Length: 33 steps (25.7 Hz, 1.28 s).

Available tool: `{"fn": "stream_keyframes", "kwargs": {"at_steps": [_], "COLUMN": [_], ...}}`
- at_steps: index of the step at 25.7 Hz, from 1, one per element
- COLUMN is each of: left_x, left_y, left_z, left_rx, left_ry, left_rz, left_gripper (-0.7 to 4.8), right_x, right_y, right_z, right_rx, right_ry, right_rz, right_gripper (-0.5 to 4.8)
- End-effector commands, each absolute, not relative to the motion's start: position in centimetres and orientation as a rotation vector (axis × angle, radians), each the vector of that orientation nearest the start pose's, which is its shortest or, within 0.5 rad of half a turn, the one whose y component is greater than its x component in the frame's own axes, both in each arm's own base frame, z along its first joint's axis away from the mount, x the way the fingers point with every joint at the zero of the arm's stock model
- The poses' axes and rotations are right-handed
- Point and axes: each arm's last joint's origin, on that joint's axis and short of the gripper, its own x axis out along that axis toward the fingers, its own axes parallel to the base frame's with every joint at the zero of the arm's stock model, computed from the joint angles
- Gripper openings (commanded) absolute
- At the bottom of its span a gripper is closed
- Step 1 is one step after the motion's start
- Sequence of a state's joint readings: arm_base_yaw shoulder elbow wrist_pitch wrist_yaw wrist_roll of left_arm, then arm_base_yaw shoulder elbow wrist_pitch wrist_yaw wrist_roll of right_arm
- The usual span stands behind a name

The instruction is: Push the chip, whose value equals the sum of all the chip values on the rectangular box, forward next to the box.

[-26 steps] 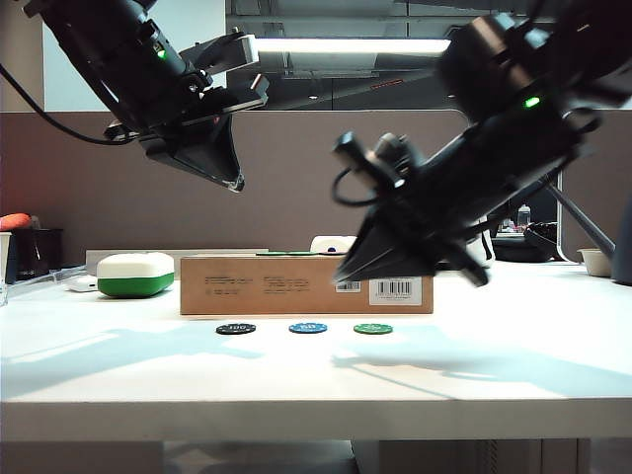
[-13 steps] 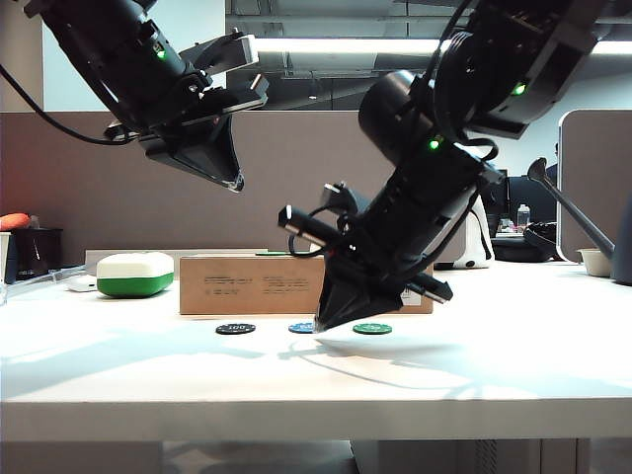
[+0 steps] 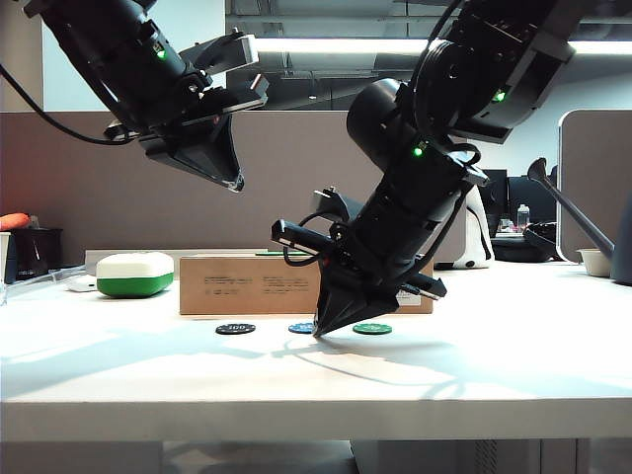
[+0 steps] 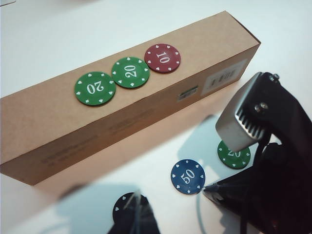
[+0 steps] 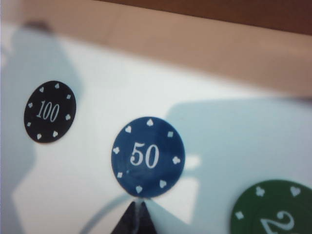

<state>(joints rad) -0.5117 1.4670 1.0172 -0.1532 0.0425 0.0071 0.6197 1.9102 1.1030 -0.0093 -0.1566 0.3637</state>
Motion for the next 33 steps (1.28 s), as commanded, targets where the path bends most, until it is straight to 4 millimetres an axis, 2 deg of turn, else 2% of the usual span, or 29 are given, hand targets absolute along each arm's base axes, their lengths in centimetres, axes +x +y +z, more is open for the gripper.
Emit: {"fn": "stream_keyframes", "kwargs": {"at_steps": [1, 10, 25, 33], "left_x": [27.8, 27.8, 27.8, 27.8], "left_y": [-15.8, -15.8, -15.8, -15.8], "left_z": [26.2, 26.2, 26.2, 26.2], "left_rx": [0.144, 0.144, 0.144, 0.144], "left_ry": [0.574, 0.573, 0.573, 0.573], "left_rz": [-0.544, -0.544, -0.544, -0.544], "left_gripper": [-0.05, -0.05, -0.05, -0.05], "right_x": [31.6, 32.2, 32.9, 33.3], "right_y": [23.2, 23.3, 23.7, 23.9], "right_z": [14.1, 13.6, 11.9, 11.7], "right_rx": [0.123, 0.065, 0.051, 0.064], "right_ry": [0.957, 0.958, 0.913, 0.871], "right_rz": [0.570, 0.498, 0.451, 0.463], "right_gripper": [-0.05, -0.05, -0.05, -0.05]}}
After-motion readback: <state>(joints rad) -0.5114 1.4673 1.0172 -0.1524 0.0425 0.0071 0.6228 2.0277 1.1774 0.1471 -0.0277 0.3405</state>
